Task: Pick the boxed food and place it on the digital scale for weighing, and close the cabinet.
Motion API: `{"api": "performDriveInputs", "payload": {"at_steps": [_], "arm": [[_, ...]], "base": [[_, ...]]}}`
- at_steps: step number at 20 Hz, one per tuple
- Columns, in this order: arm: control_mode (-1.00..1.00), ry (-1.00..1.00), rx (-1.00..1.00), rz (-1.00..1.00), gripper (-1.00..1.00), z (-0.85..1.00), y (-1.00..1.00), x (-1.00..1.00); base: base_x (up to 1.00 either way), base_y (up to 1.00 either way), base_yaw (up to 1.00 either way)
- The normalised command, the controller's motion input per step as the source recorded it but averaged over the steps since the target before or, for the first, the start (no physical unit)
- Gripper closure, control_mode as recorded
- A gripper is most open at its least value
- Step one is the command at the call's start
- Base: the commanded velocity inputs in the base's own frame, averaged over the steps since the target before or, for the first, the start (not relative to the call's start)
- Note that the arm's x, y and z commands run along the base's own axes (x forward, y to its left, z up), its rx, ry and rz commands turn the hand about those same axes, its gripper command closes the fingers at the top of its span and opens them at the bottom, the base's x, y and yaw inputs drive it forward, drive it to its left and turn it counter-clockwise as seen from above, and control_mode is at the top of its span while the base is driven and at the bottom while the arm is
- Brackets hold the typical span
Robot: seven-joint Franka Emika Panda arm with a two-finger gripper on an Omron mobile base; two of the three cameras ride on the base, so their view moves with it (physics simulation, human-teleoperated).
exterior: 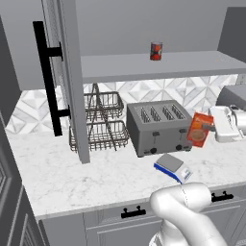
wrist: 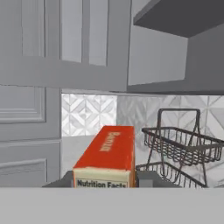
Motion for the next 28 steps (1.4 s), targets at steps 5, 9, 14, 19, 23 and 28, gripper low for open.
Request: {"api": "performDriveInputs", "payload": {"at_steps": [5, 9, 14, 19, 23, 28], "arm": [[-1.00, 0.07, -0.02, 0.20, 1.00, -0.51, 0.46, 0.08], [-1.00, 0.07, -0.03, 0.08, 1.00, -0.36, 0.08, 0.00], [-1.00, 0.04, -0.01, 0.03, 1.00, -0.37, 0.00, 0.00], [-1.00, -0.04, -0.01, 0.03, 1.00, -0.44, 0.07, 0.00], [-1.00, -0.16, 0.00, 0.01, 1.00, -0.28, 0.03, 0.04], [-1.00, -0.22, 0.00, 0.00, 1.00, -0.21, 0.00, 0.14]], "base": [[0.00, 0.00, 0.00], [0.00, 0.00, 0.00], [0.00, 0.00, 0.00], [0.00, 0.00, 0.00], [0.00, 0.00, 0.00], [0.00, 0.00, 0.00]]}}
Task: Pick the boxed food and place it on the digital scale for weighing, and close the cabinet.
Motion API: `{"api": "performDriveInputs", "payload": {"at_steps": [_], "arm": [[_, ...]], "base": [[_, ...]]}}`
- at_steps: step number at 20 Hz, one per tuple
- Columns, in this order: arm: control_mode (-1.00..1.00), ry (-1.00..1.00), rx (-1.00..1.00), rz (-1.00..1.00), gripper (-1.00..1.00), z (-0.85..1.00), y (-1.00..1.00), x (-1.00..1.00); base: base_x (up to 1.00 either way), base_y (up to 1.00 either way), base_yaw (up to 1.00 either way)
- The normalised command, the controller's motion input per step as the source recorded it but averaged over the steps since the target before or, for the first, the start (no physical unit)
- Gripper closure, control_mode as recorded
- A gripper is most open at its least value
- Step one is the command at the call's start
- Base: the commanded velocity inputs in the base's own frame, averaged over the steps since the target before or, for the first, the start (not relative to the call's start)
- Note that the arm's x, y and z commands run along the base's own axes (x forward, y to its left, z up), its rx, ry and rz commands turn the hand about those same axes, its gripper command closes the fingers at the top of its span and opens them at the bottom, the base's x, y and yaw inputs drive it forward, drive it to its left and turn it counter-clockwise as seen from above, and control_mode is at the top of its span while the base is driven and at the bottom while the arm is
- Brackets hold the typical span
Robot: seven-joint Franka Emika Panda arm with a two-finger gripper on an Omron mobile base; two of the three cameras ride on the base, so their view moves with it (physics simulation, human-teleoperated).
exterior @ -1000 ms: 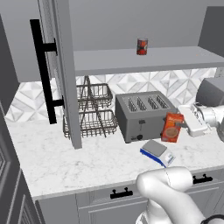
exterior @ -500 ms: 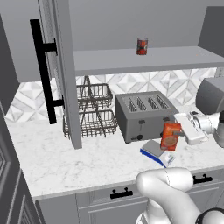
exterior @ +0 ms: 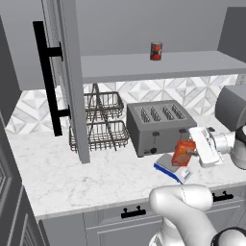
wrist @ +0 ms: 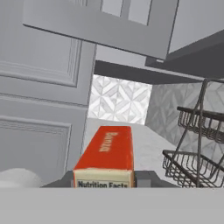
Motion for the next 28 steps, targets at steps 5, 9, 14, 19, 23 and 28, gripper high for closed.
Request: {"api": "performDriveInputs", "payload": {"at_steps": [5, 9, 14, 19, 23, 28], "arm": [[-1.00, -0.06, 0.00, 0.00, 1.00, -0.07, 0.00, 0.22], [-1.00, 0.06, 0.00, 0.00, 1.00, -0.07, -0.06, 0.31], [-1.00, 0.00, 0.00, 0.00, 1.00, -0.19, -0.21, 0.15], [-1.00, -0.01, 0.00, 0.00, 1.00, -0.20, -0.10, 0.22], [-1.00, 0.00, 0.00, 0.00, 1.00, -0.17, 0.00, 0.28], [-1.00, 0.00, 0.00, 0.00, 1.00, -0.25, -0.01, 0.35]], "base": [[0.00, 0.00, 0.00], [0.00, 0.00, 0.00], [0.00, 0.00, 0.00], [0.00, 0.00, 0.00], [0.00, 0.00, 0.00], [0.00, 0.00, 0.00]]}}
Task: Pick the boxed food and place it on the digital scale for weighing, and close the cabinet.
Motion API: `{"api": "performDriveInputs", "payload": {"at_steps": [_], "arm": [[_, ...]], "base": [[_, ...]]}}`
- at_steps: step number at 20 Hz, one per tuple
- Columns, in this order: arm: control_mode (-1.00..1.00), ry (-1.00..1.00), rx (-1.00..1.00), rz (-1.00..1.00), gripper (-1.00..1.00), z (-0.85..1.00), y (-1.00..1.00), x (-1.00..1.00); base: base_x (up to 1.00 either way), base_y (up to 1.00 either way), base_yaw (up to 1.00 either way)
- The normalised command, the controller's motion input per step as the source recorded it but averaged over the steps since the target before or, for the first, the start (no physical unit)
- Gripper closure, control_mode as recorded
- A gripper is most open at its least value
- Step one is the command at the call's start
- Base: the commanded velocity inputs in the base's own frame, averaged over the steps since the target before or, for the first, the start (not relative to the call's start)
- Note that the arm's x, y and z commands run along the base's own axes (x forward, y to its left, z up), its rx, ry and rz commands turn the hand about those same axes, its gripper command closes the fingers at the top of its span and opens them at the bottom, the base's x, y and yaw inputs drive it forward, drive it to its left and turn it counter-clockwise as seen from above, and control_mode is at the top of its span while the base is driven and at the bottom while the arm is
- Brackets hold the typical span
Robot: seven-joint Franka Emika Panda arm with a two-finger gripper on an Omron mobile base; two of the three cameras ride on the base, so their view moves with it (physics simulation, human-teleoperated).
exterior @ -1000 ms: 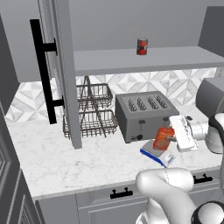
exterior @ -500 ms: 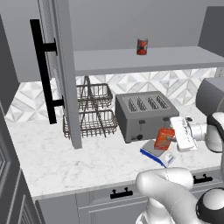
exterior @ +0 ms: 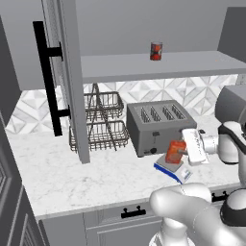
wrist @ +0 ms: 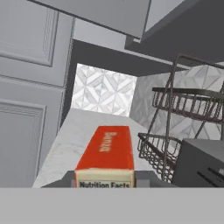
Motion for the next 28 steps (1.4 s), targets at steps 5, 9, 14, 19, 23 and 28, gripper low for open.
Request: {"api": "performDriveInputs", "payload": {"at_steps": [5, 9, 14, 19, 23, 28], "arm": [[-1.00, 0.00, 0.00, 0.00, 1.00, -0.39, -0.01, 0.11], [-1.00, 0.00, 0.00, 0.00, 1.00, -0.32, -0.02, 0.11], [-1.00, -0.02, 0.00, 0.00, 1.00, -0.14, -0.03, 0.20], [-1.00, -0.06, 0.00, 0.00, 1.00, -0.02, 0.00, 0.05], [-1.00, 0.00, 0.00, 0.00, 1.00, -0.05, 0.00, 0.00], [-1.00, -0.01, 0.00, 0.00, -1.00, -0.27, 0.01, 0.00]], "base": [[0.00, 0.00, 0.00], [0.00, 0.00, 0.00], [0.00, 0.00, 0.00], [0.00, 0.00, 0.00], [0.00, 0.00, 0.00], [0.00, 0.00, 0.00]]}}
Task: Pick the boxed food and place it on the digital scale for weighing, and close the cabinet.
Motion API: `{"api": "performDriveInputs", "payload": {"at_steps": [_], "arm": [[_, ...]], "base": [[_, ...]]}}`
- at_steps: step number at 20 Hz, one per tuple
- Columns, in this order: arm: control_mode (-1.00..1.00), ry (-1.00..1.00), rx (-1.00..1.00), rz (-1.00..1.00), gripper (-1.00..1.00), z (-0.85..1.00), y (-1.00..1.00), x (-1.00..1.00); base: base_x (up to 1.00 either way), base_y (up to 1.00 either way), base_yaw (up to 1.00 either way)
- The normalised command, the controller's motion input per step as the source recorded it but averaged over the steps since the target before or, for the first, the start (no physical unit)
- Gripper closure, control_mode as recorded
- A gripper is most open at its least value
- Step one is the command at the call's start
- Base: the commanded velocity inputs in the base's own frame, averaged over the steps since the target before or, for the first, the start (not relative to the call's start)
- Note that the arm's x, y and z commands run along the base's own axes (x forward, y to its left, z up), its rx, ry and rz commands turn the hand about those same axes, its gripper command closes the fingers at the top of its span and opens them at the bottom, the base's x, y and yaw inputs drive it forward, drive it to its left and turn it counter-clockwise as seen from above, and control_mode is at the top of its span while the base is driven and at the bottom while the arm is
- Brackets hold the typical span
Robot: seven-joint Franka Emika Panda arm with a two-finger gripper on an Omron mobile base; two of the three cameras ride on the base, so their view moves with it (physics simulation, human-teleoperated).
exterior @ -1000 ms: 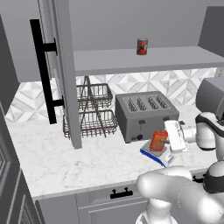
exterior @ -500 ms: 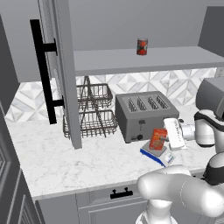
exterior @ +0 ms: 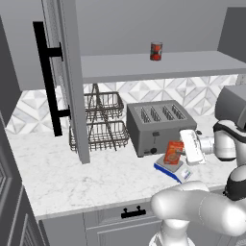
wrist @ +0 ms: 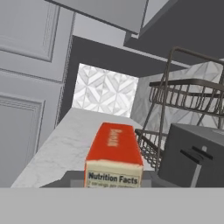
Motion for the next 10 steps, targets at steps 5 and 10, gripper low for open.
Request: {"api": "performDriveInputs", "payload": {"at_steps": [5, 10], "arm": [[-1.00, 0.00, 0.00, 0.00, -1.00, -0.08, 0.01, -0.01], [-1.00, 0.00, 0.00, 0.00, -1.00, 0.00, 0.00, 0.00]], "base": [[0.00, 0.00, 0.00], [0.00, 0.00, 0.00]]}}
